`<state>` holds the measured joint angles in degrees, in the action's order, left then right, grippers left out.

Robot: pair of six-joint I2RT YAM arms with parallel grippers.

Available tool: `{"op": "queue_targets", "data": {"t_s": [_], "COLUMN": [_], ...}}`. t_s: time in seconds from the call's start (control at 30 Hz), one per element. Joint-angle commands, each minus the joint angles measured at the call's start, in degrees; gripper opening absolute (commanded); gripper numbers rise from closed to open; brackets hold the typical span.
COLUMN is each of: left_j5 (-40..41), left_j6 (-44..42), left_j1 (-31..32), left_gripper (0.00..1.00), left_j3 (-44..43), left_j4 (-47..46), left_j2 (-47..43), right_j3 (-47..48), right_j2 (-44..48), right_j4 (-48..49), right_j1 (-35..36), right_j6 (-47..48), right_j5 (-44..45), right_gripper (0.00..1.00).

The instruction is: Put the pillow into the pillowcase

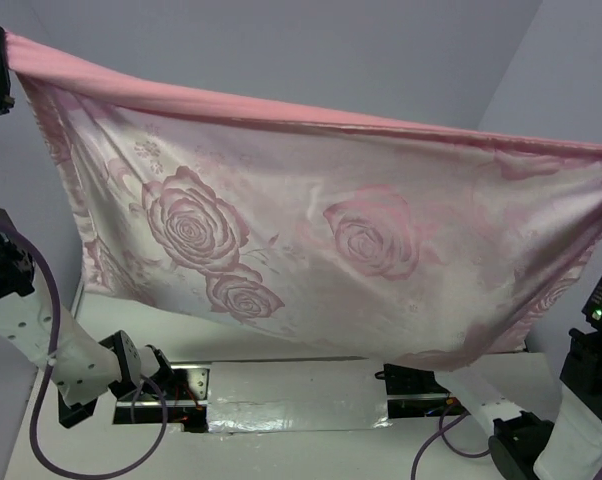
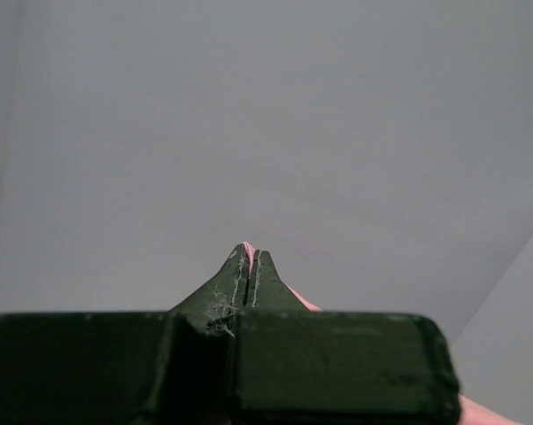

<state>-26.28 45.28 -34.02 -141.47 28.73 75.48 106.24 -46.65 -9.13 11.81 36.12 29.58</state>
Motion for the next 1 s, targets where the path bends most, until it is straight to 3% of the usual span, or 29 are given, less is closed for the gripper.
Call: {"op": "queue_targets", "data": {"t_s": [0.0,0.3,0.57,0.8,0.97], "left_j5": [7.12,25.92,30.93,25.95,18.91], "left_j6": [-2.56,-11.87,-14.86,-10.83,-6.09], "left_j1": [-0.87,4.83,7.74,8.44,8.62], "left_gripper": [0.0,0.0,0.0,0.0,0.0], "left_j3": [-0.92,6.46,16.74,36.92,57.67], "left_j4": [1.74,13.01,12.49,3.1,-10.77], "left_j2": [-2.79,-16.23,-24.06,-21.27,-13.71], "right_j3": [0.03,-10.07,-14.21,-18.96,-25.37], "right_j2": [2.35,10.44,13.17,1.85,-14.67], "right_j4": [0.08,-6.17,-2.65,-4.31,-2.22], "right_j1": [-0.65,-0.65,-0.56,-0.65,-5.39], "right_j6": [0.27,-7.2,-5.54,-7.28,-16.85], "right_j5": [1.01,-3.39,-0.85,1.44,-7.25], "right_gripper": [0.0,0.0,0.0,0.0,0.0]}}
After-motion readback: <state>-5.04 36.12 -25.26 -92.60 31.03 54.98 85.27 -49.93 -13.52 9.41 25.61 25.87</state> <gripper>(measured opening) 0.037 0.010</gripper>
